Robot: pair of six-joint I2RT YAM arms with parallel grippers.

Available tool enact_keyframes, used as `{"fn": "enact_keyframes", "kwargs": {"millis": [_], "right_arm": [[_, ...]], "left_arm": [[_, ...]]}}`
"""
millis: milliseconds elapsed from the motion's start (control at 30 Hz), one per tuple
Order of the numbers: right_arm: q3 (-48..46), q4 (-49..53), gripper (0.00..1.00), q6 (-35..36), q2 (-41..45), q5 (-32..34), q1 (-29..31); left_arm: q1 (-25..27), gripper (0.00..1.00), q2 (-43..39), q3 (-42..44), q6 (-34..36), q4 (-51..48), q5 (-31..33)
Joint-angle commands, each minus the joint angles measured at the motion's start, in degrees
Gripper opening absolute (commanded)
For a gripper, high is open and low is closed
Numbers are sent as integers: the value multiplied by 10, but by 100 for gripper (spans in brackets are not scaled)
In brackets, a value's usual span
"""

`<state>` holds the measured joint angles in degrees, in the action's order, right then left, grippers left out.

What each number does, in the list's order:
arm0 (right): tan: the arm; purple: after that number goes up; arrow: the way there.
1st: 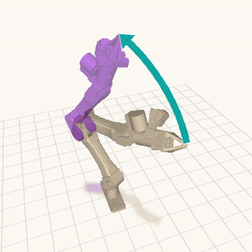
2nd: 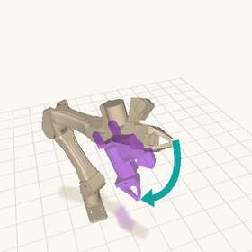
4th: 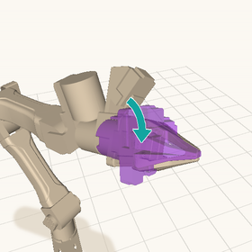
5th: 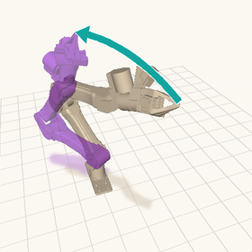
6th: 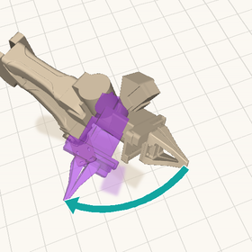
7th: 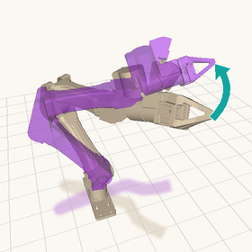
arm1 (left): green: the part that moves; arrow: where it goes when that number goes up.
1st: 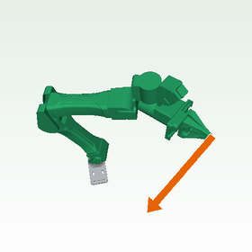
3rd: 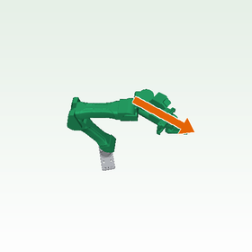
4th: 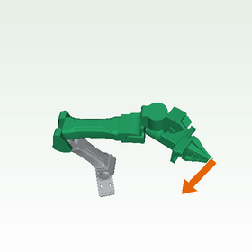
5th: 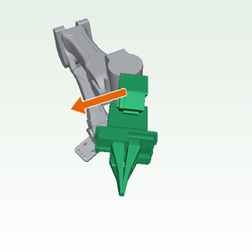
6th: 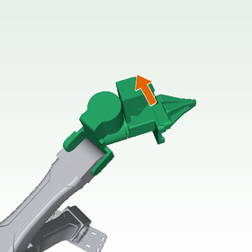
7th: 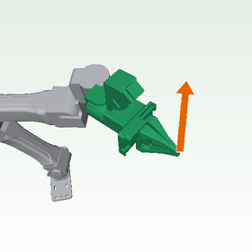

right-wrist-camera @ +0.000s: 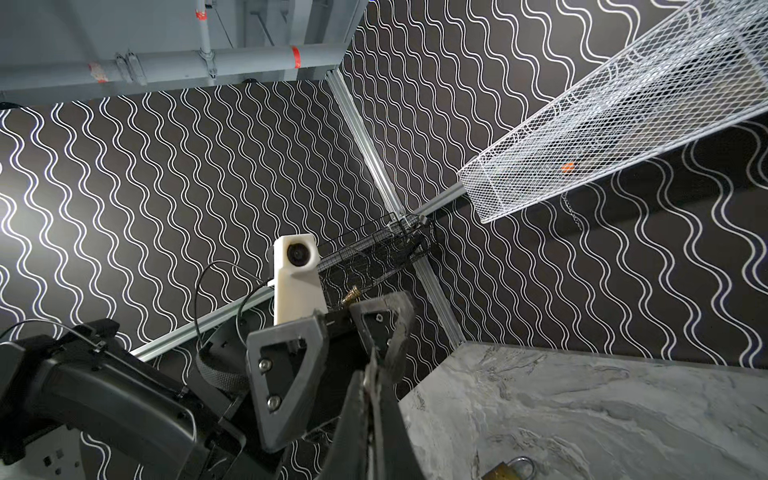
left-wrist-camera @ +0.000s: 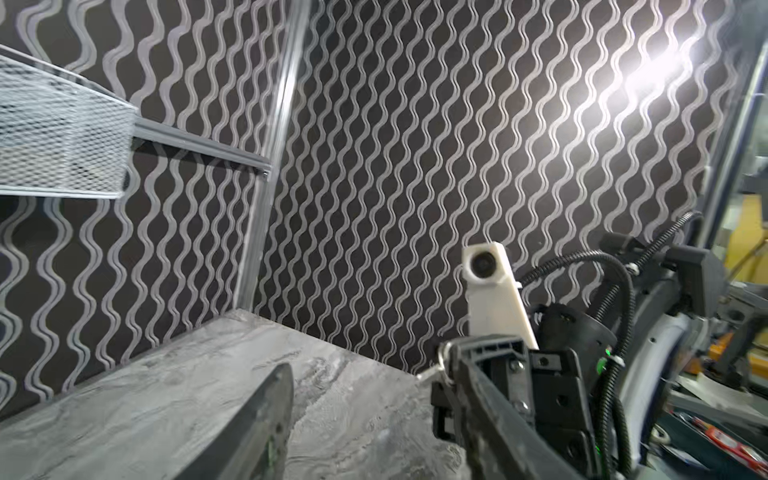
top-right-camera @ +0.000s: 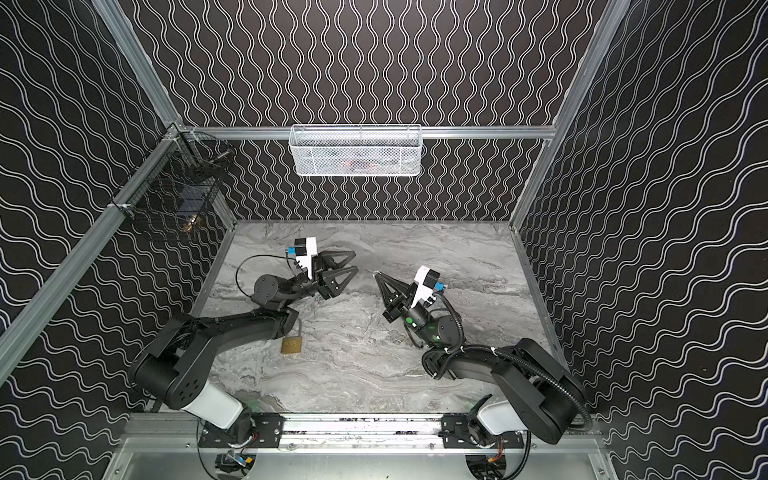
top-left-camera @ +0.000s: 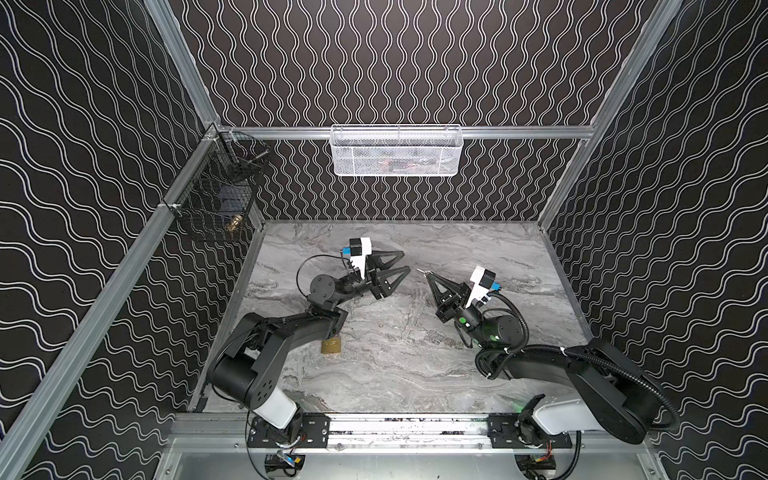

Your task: Unlock with the key

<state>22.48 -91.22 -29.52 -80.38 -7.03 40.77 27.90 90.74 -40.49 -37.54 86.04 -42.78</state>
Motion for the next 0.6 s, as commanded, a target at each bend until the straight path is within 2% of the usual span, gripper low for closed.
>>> {"fn": "enact_keyframes", "kwargs": {"millis": [0,167,333,567], "right_arm": [[6,-79,0,-8,3,-7,0],[12,-78,0,-7,3,-13,0],[13,-79,0,-6,10,-17,1],[18,-79,0,-6,6,-16,0]], "left_arm": [[9,65,3,-17,-7,29,-40],[15,62,35,-44,-33,29,-47],[16,63,38,-39,-21,29,-32],[20,57,47,-63,-41,29,-66]]}}
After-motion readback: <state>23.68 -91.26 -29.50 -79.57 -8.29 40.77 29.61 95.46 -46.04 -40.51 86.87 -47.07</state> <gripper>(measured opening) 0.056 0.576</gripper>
